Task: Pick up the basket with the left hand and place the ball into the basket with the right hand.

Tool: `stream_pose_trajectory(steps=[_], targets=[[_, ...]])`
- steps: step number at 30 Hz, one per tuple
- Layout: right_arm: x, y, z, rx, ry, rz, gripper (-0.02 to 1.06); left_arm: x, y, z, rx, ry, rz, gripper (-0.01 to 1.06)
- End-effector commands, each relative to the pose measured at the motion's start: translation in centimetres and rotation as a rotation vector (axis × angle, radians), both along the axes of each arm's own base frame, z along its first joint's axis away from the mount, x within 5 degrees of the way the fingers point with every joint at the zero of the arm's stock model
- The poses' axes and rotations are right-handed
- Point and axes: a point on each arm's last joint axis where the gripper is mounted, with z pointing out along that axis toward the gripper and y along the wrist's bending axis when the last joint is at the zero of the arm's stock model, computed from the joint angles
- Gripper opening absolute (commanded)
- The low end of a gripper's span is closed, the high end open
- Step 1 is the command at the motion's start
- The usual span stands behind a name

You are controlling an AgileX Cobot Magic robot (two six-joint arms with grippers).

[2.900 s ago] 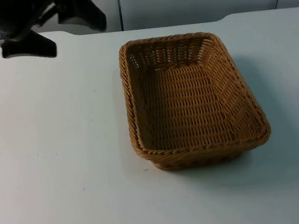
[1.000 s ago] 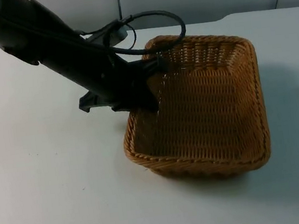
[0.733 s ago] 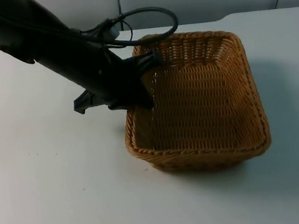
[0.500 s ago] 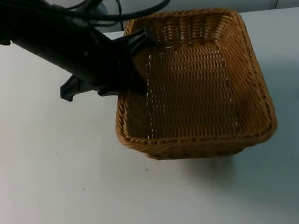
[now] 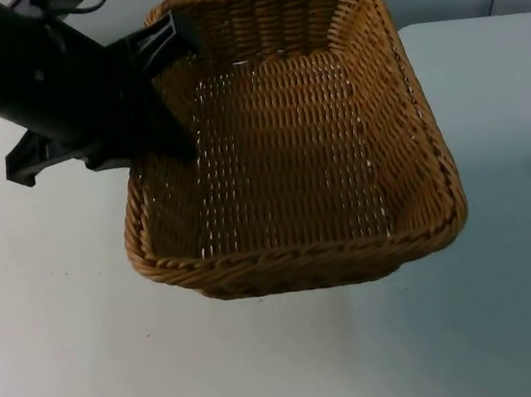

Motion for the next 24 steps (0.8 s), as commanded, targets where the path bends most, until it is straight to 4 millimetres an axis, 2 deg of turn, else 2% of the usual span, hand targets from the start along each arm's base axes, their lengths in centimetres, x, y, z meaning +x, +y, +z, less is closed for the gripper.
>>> stream_pose_trajectory(steps=[1, 10, 15, 19, 20, 24], targets=[[0.1, 0.0, -0.1, -0.001, -0.007, -0.010, 1.04, -0.4, 0.0, 0.6, -0.031, 0.019, 0.000, 0.00], [0.0, -0.1, 0.4, 0.006, -0.040, -0.027, 1.04, -0.5, 0.0, 0.5, -0.021, 0.024, -0.019, 0.00], [1.8, -0.4, 1.8, 0.003, -0.020, -0.065, 1.04, -0.6, 0.0, 0.5, -0.012, 0.026, -0.035, 0.00], [5.1, -0.3, 3.6, -0.020, 0.020, -0.065, 1.04, -0.6, 0.0, 0.5, -0.005, 0.024, -0.040, 0.00], [5.1, -0.3, 3.6, -0.020, 0.020, -0.065, 1.04, -0.6, 0.0, 0.5, -0.005, 0.024, -0.040, 0.00], [9.3, -0.1, 5.5, -0.005, 0.079, -0.072, 1.04, -0.7, 0.0, 0.4, -0.001, 0.030, -0.055, 0.00]])
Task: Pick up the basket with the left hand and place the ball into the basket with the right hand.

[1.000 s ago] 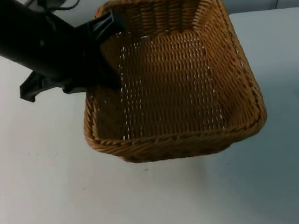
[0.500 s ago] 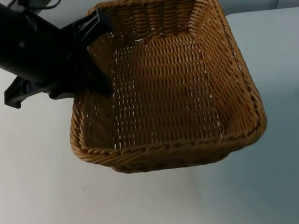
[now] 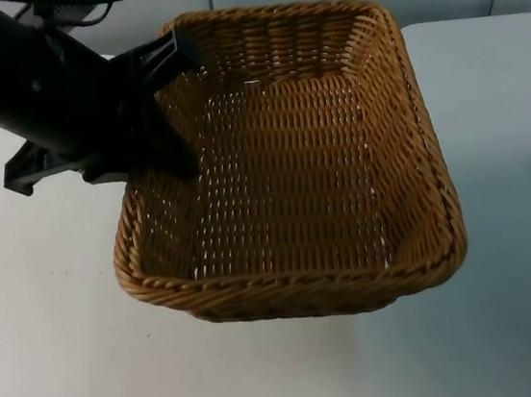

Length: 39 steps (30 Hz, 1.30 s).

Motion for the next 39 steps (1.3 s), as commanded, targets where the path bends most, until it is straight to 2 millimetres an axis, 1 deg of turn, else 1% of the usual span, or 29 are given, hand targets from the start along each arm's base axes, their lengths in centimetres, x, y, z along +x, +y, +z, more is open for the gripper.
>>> stream_pose_trajectory(steps=[1, 2, 3, 5, 6, 7, 10, 11, 12, 15, 16, 17, 19, 20, 21, 22, 25, 27, 28, 32, 33, 34, 36, 38, 39], targets=[[1.8, 0.0, 0.8, -0.004, 0.001, -0.012, 1.04, -0.2, 0.0, 0.6, -0.023, 0.005, 0.001, 0.00], [3.0, 0.1, 1.3, -0.005, 0.024, -0.011, 1.03, -0.2, 0.0, 0.6, -0.023, 0.005, 0.001, 0.00], [4.8, 0.1, 1.8, -0.007, 0.058, -0.010, 1.03, -0.3, 0.0, 0.6, -0.025, 0.007, -0.001, 0.00], [7.7, 0.3, 2.6, -0.022, 0.112, -0.001, 1.03, -0.3, 0.0, 0.6, -0.026, 0.010, -0.004, 0.00], [7.7, 0.3, 2.6, -0.022, 0.112, -0.001, 1.03, -0.3, 0.0, 0.6, -0.026, 0.010, -0.004, 0.00], [8.9, 0.3, 3.0, -0.033, 0.124, 0.007, 1.03, -0.3, 0.0, 0.6, -0.025, 0.009, -0.005, 0.00], [13.8, 0.6, 3.1, -0.045, 0.203, 0.014, 1.03, -0.3, 0.0, 0.6, -0.025, 0.007, -0.007, 0.00], [13.8, 0.6, 3.1, -0.045, 0.203, 0.014, 1.03, -0.3, 0.0, 0.6, -0.025, 0.007, -0.007, 0.00], [15.1, 0.6, 3.0, -0.046, 0.226, 0.014, 1.03, -0.3, 0.0, 0.6, -0.026, 0.009, -0.009, 0.00], [19.5, 0.8, 2.2, -0.049, 0.311, 0.013, 1.03, -0.3, 0.0, 0.6, -0.026, 0.011, -0.010, 0.00], [21.0, 0.9, 1.5, -0.053, 0.343, 0.016, 1.03, -0.3, 0.0, 0.6, -0.026, 0.011, -0.010, 0.00], [21.0, 0.9, 1.5, -0.053, 0.343, 0.016, 1.03, -0.3, 0.0, 0.6, -0.026, 0.011, -0.010, 0.00], [23.7, 1.1, 0.0, -0.060, 0.404, 0.029, 1.03, -0.3, 0.0, 0.6, -0.026, 0.011, -0.010, 0.00], [25.3, 1.1, -1.1, -0.061, 0.446, 0.029, 1.03, -0.3, 0.0, 0.6, -0.026, 0.011, -0.010, 0.00], [26.4, 1.2, -2.0, -0.062, 0.474, 0.029, 1.03, -0.3, 0.0, 0.6, -0.026, 0.009, -0.009, 0.00], [26.4, 1.2, -2.0, -0.062, 0.474, 0.029, 1.03, -0.3, 0.0, 0.6, -0.026, 0.009, -0.009, 0.00], [28.8, 1.3, -4.4, -0.069, 0.536, 0.036, 1.03, -0.3, 0.0, 0.6, -0.022, 0.004, -0.005, 0.00], [30.1, 1.4, -6.1, -0.080, 0.577, 0.048, 1.03, -0.3, 0.0, 0.6, -0.022, 0.004, -0.005, 0.00], [30.1, 1.4, -6.1, -0.080, 0.577, 0.048, 1.03, -0.3, 0.0, 0.6, -0.022, 0.004, -0.005, 0.00], [31.7, 1.5, -9.1, -0.081, 0.621, 0.053, 1.03, -0.3, 0.1, 0.5, -0.006, -0.003, -0.016, 0.00], [31.7, 1.5, -9.1, -0.081, 0.621, 0.053, 1.03, -0.3, 0.1, 0.5, -0.006, -0.003, -0.016, 0.00], [32.0, 1.5, -9.8, -0.084, 0.632, 0.057, 1.03, -0.3, 0.1, 0.5, -0.006, -0.003, -0.016, 0.00], [32.5, 1.2, -11.3, -0.081, 0.655, 0.051, 1.03, -0.3, 0.1, 0.5, -0.006, -0.003, -0.016, 0.00], [32.9, 0.5, -12.7, -0.066, 0.678, 0.037, 1.03, -0.3, 0.1, 0.5, -0.005, -0.004, -0.015, 0.00], [32.9, 0.5, -12.7, -0.066, 0.678, 0.037, 1.03, -0.3, 0.1, 0.5, -0.005, -0.004, -0.015, 0.00]])
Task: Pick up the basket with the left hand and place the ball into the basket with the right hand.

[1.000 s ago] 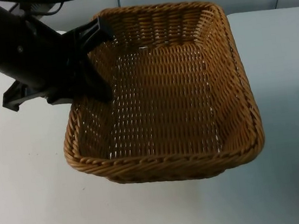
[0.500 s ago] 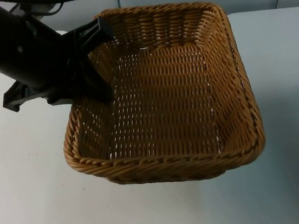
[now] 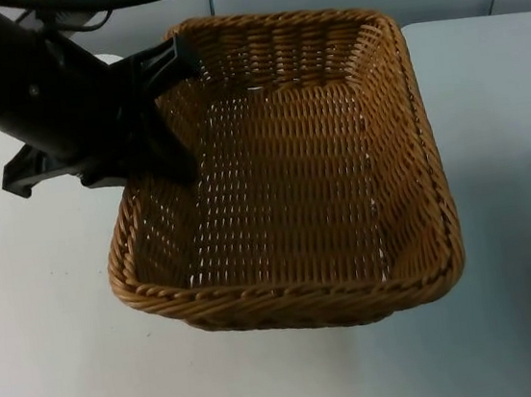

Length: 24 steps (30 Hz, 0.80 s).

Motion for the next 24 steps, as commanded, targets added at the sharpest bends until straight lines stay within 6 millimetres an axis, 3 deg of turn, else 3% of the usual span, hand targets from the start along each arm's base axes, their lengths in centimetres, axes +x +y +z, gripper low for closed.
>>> stream_pose_trajectory(steps=[1, 6, 13, 24], targets=[[0.5, -0.9, -0.6, -0.001, -0.007, -0.008, 1.03, 0.0, 0.1, 0.6, -0.018, -0.012, 0.016, 0.00], [0.9, -2.5, -2.8, 0.001, 0.036, -0.030, 1.03, 0.0, 0.1, 0.6, -0.016, -0.018, 0.021, 0.00], [1.9, -2.0, -5.4, 0.072, 0.058, -0.022, 1.03, 0.1, 0.1, 0.7, -0.017, -0.020, 0.027, 0.00], [2.4, -2.0, -7.8, 0.071, 0.075, -0.024, 1.00, 0.1, 0.1, 0.7, -0.017, -0.022, 0.029, 0.00]])
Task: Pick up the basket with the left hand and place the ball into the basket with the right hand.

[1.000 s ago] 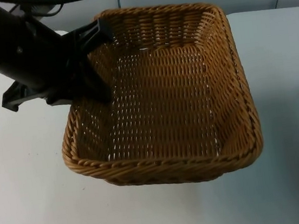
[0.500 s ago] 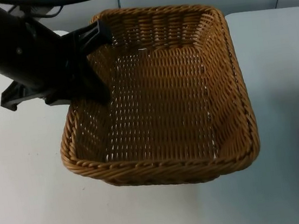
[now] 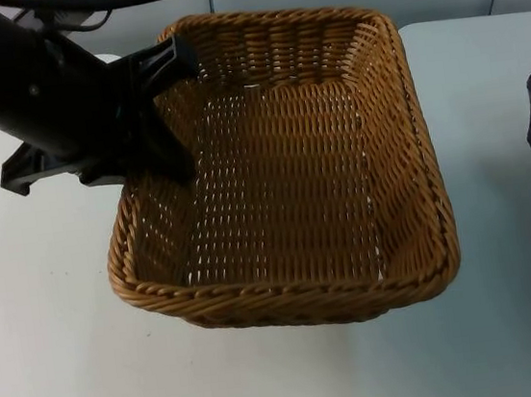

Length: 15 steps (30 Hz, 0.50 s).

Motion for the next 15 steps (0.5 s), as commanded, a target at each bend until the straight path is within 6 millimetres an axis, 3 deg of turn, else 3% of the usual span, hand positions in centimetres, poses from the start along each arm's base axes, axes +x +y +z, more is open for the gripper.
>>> stream_pose_trajectory(steps=[1, 5, 8, 14, 15], targets=[[0.2, -0.1, -0.4, 0.001, -0.004, 0.002, 1.00, 0.0, 0.1, 0.7, -0.023, -0.011, 0.020, 0.00], [0.2, -0.1, -1.2, 0.002, 0.011, 0.001, 0.99, 0.0, 0.1, 0.7, -0.020, -0.015, 0.024, 0.00], [0.3, -0.1, -1.5, 0.005, 0.014, -0.004, 0.89, 0.0, 0.1, 0.7, -0.020, -0.016, 0.024, 0.00], [0.2, -0.1, -1.6, 0.008, 0.017, -0.043, 0.51, 0.0, 0.1, 0.7, -0.020, -0.017, 0.026, 0.00], [0.2, -0.1, -1.6, 0.008, 0.017, -0.043, 0.51, 0.0, 0.1, 0.7, -0.020, -0.017, 0.026, 0.00]])
